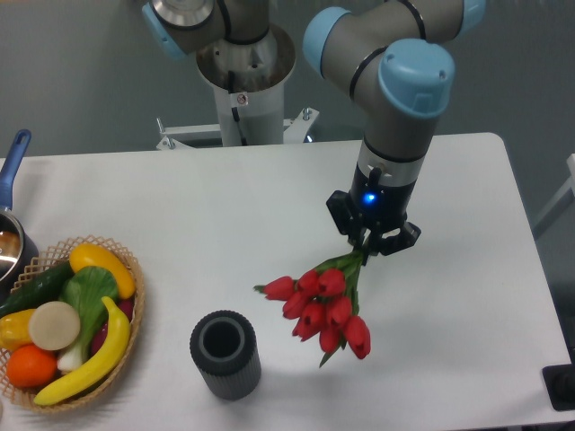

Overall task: Insert the flowers into the vase
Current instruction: 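Move the gripper holding the red tulips over the black vase, then lower the tulip stems down into the black vase opening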

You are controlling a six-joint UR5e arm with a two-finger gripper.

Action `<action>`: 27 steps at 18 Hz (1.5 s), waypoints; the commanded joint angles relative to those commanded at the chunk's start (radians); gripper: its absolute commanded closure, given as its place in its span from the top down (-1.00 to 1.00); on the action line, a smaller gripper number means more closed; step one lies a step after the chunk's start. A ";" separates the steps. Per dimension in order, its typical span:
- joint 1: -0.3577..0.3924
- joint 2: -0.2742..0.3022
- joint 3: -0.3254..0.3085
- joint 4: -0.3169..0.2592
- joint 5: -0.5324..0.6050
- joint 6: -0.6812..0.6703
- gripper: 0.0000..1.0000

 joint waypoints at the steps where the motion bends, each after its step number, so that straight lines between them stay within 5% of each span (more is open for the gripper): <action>1: 0.000 0.000 0.000 0.023 -0.044 -0.031 -0.92; 10: -0.008 -0.009 0.028 0.069 -0.365 -0.207 -0.95; 17: -0.003 -0.026 0.015 0.253 -0.595 -0.263 -0.93; 23: -0.006 -0.077 0.017 0.344 -0.712 -0.258 -0.91; 25: -0.009 -0.093 0.017 0.352 -0.767 -0.250 -0.70; 27: -0.026 -0.097 0.017 0.353 -0.775 -0.250 -0.77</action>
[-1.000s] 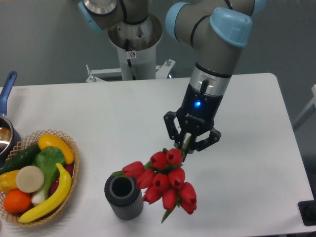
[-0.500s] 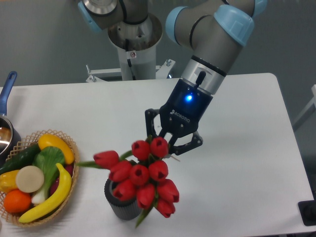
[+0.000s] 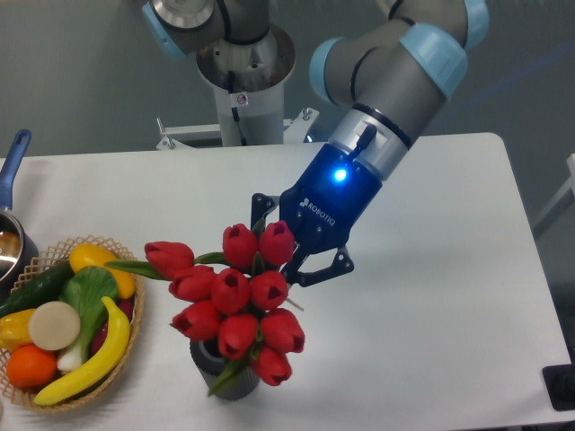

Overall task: Insert the flowers into the vase
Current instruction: 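Lower the tulip stems down into the black vase opening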

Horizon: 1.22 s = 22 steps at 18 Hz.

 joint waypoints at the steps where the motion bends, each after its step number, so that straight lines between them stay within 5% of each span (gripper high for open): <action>1: -0.005 -0.002 0.000 -0.002 -0.002 0.000 -0.77; 22: -0.060 -0.104 0.052 0.020 -0.009 0.003 -0.78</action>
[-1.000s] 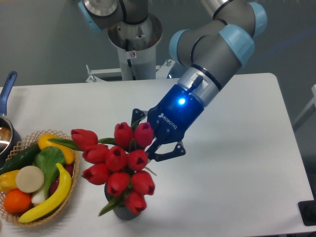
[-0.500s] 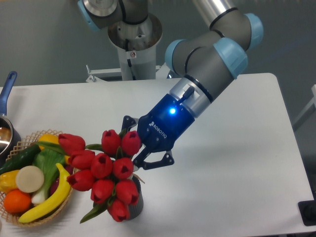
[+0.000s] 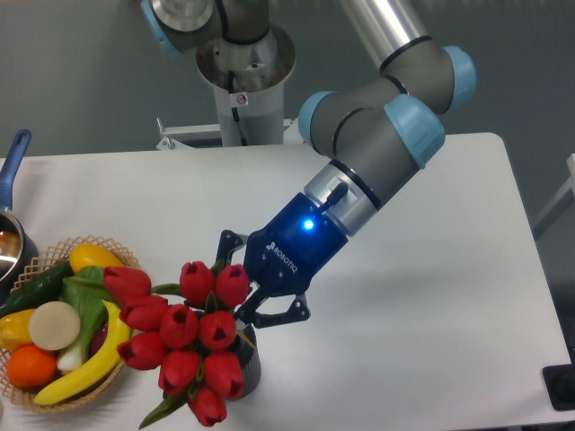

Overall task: Insert the flowers into the vase
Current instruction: 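Lower the tulip stems down into the black vase opening, then hold the tulips in the vase and settle the stems lower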

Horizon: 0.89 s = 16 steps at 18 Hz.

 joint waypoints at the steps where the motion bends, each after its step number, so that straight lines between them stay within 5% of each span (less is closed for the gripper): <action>1: 0.000 -0.006 0.000 0.000 0.000 0.000 -0.78; 16: -0.002 -0.017 -0.075 0.002 0.003 0.060 -0.77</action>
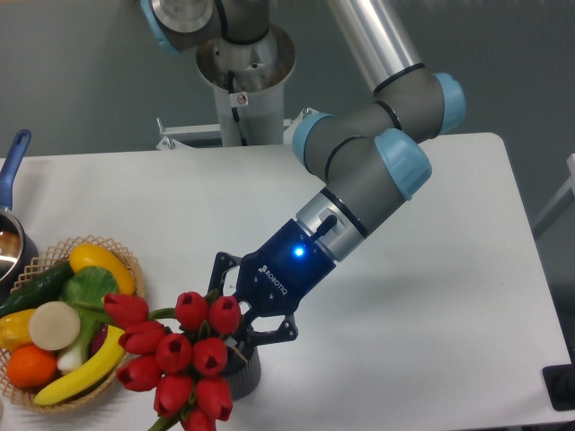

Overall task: Insert the flowers into the vase
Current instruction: 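Hold the tulips in the vase and settle the stems lower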

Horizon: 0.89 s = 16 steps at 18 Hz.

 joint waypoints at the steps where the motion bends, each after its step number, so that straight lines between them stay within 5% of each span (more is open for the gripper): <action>1: 0.000 -0.003 -0.002 0.000 0.002 0.012 -0.77; 16: 0.018 0.001 -0.147 0.000 0.014 0.225 -0.70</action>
